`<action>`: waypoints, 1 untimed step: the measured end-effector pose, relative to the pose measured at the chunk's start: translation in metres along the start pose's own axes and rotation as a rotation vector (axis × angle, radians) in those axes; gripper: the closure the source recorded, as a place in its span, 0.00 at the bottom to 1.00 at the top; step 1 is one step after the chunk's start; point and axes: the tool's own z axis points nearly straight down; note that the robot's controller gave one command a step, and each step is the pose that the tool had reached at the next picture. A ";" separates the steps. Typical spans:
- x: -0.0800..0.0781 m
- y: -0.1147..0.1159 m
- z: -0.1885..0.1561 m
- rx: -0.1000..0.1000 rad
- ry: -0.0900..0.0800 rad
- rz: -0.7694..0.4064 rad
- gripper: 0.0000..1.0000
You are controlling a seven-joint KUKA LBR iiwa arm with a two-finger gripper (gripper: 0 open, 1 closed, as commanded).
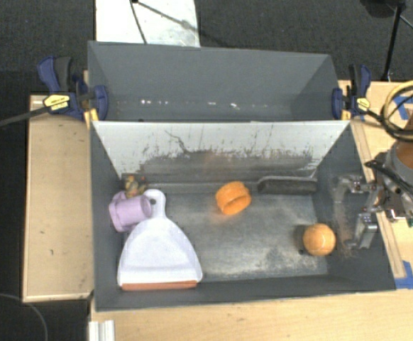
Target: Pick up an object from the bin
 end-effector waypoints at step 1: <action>-0.002 0.001 -0.005 0.002 -0.008 -0.006 0.00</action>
Offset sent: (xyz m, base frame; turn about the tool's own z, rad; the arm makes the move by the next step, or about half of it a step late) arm -0.0127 -0.0079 -0.1461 -0.0958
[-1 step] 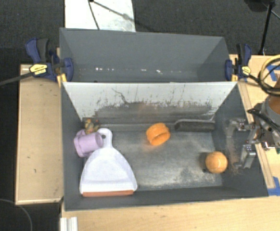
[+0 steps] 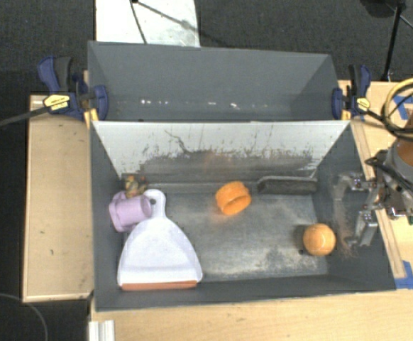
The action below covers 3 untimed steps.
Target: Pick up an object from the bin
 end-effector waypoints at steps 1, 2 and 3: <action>0.006 -0.005 0.071 0.002 -0.005 -0.041 0.00; 0.010 -0.005 0.123 -0.002 0.003 -0.090 0.00; 0.021 -0.013 0.099 0.001 -0.001 -0.112 0.00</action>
Offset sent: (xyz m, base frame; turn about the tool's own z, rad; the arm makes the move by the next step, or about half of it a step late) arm -0.0165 -0.0096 -0.0608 -0.2684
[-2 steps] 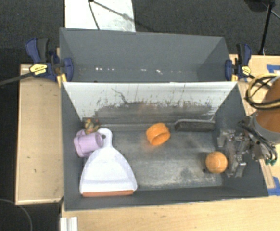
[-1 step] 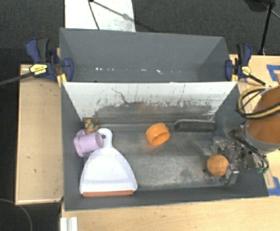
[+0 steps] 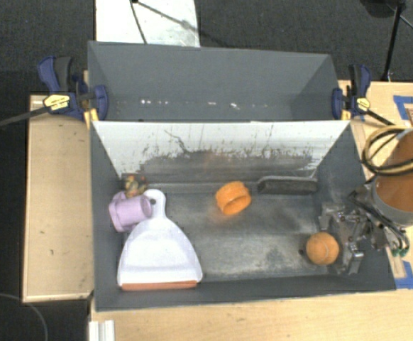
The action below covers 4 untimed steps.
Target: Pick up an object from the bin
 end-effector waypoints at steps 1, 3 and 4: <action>-0.008 0.000 0.054 -0.003 0.005 0.067 0.00; 0.001 0.008 0.051 -0.001 -0.001 0.035 1.00; 0.002 0.009 0.046 -0.003 0.005 0.035 1.00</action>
Offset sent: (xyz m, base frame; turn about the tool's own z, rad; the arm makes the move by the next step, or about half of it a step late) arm -0.0027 0.0077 -0.0518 0.0363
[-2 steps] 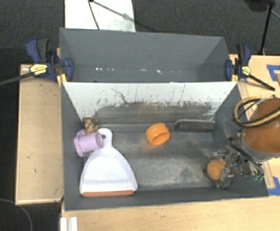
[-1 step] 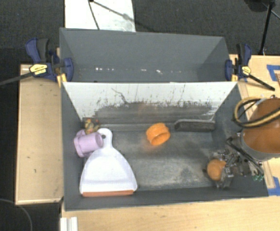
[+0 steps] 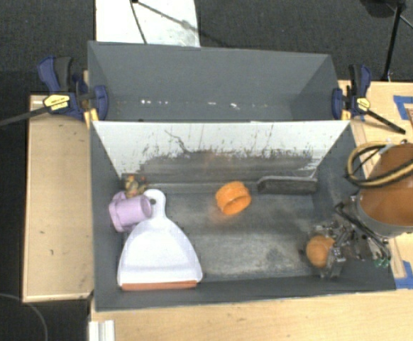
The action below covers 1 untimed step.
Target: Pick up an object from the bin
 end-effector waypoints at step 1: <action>0.001 0.000 -0.020 -0.001 0.005 -0.001 1.00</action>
Offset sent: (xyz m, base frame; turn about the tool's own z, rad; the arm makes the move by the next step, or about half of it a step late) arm 0.0000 0.0001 0.0975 0.0000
